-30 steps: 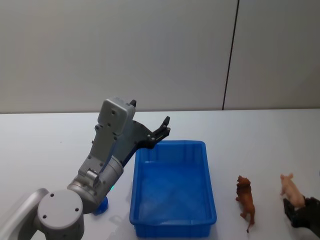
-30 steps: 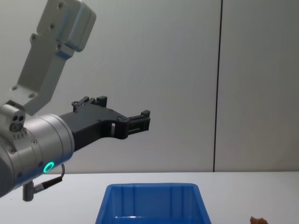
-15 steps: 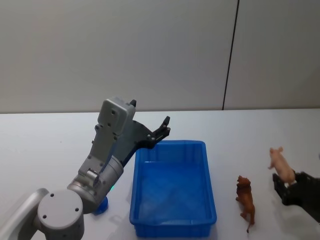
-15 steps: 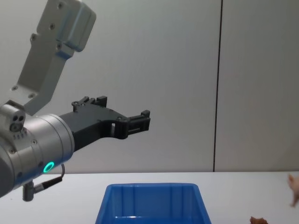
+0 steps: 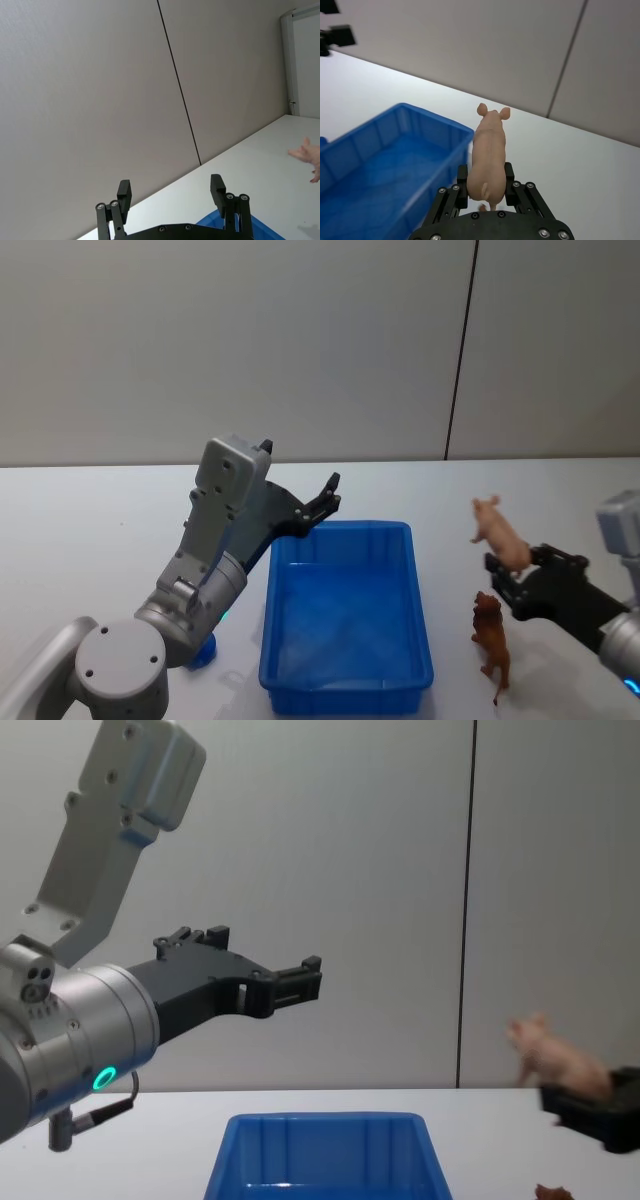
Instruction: Pick up the two dolls from the table and place them into the box.
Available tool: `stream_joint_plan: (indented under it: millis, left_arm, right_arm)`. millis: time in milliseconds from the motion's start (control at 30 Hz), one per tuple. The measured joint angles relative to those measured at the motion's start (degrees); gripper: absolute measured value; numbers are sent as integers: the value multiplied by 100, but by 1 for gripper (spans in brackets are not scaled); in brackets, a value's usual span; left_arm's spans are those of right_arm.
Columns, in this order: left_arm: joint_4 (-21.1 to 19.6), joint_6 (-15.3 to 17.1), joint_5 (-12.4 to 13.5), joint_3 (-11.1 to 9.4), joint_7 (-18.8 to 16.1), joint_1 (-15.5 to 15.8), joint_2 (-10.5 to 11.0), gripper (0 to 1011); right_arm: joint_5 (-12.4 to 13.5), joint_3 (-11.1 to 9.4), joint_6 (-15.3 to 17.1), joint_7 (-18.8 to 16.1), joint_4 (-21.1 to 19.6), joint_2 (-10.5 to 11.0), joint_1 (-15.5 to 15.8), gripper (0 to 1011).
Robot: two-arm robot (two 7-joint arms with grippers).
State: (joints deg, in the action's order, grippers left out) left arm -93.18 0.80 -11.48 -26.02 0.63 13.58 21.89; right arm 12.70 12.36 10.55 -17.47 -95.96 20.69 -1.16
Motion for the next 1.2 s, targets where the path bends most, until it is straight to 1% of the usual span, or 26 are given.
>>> stream_joint_plan:
  millis: [167,300,400,533,633,667,700,733,800,833,867,900,1033,1067,1100,1133,1167,1200]
  left_arm:
    - [0,0,0,0,0,0,0,1001]
    - [0,0,0,0,0,0,0,1001]
    - [0,0,0,0,0,0,0,1000]
    - [0,0,0,0,0,0,0,1000]
    - [0,0,0,0,0,0,0,1001]
    - [0,0,0,0,0,0,0,1001]
    - [0,0,0,0,0,0,0,1001]
    - [0,0,0,0,0,0,0,1001]
    - [0,0,0,0,0,0,0,1001]
    - [0,0,0,0,0,0,0,1001]
    - [0,0,0,0,0,0,0,1001]
    - [0,0,0,0,0,0,0,1001]
    - [0,0,0,0,0,0,0,1001]
    - [0,0,0,0,0,0,0,1001]
    - [0,0,0,0,0,0,0,1001]
    - [0,0,0,0,0,0,0,1001]
    - [0,0,0,0,0,0,0,1001]
    - [0,0,0,0,0,0,0,1000]
  right_arm:
    - [-124,134,89,-288,-14,-138,-142,381]
    - [-307,309,200,-546,44,-323,-289,381]
    - [-395,399,249,-641,104,-423,-361,381]
    - [-577,561,339,-811,214,-581,-477,381]
    - [-645,611,377,-868,256,-634,-516,406]
    - [-687,648,407,-900,292,-674,-546,465]
    - [-698,664,414,-908,308,-691,-558,481]
    - [-733,690,443,-929,339,-720,-581,528]
    - [-759,716,463,-943,370,-750,-609,569]
    - [-779,731,481,-951,391,-768,-626,627]
    - [-790,741,493,-955,409,-781,-640,653]
    - [-801,750,505,-957,432,-797,-659,715]
    - [-804,757,525,-953,475,-814,-693,791]
    - [-802,755,530,-946,480,-814,-697,845]
    - [-798,750,532,-935,485,-814,-699,874]
    - [-788,744,537,-919,488,-813,-701,874]
    - [-762,729,543,-885,491,-802,-702,931]
    - [-750,719,545,-871,491,-795,-702,943]
